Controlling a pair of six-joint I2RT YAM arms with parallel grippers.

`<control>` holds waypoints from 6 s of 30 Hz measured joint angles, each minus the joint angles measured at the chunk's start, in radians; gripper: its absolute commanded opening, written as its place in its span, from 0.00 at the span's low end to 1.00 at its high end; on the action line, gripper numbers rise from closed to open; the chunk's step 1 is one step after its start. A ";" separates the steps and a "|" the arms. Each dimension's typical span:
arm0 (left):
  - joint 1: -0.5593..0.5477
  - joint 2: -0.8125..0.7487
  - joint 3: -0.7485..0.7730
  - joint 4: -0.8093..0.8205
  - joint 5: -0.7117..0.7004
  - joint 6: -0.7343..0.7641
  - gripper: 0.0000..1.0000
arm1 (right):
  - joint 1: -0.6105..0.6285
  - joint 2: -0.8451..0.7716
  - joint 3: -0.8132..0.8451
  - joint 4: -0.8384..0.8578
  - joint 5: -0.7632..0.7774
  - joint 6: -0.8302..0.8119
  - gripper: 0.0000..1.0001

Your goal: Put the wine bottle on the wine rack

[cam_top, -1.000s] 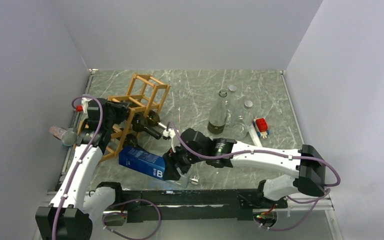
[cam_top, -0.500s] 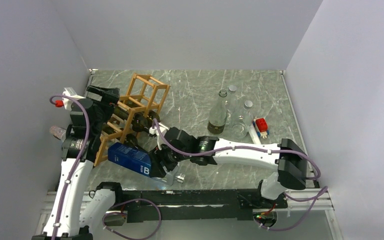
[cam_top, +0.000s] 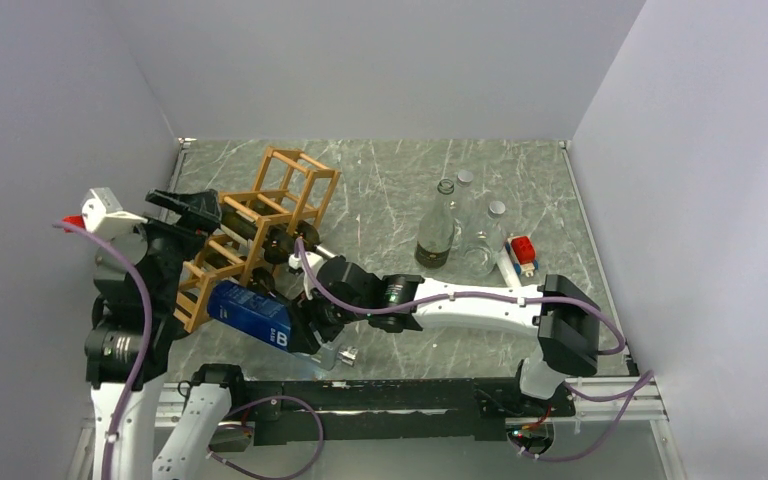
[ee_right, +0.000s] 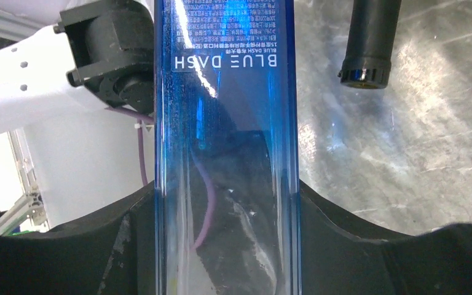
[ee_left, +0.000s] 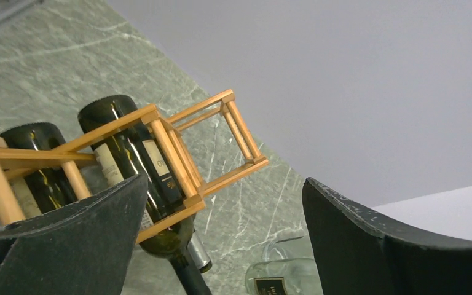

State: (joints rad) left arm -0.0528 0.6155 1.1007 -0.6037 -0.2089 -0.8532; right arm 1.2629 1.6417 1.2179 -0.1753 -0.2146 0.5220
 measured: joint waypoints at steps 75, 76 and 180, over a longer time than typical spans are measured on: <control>0.000 -0.193 0.256 -0.353 -0.054 0.285 0.99 | 0.015 0.530 0.517 0.226 0.234 0.150 0.81; 0.000 -0.193 0.256 -0.353 -0.054 0.285 0.99 | 0.016 0.523 0.508 0.232 0.241 0.150 0.83; -1.168 0.306 -0.660 0.856 -0.104 0.400 0.99 | -0.621 -0.653 -0.013 -0.416 -0.095 -0.107 0.00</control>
State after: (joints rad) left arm -1.2205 0.9215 0.4404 0.2520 -0.3130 -0.4530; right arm 0.6422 0.9890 1.2045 -0.5915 -0.3092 0.4152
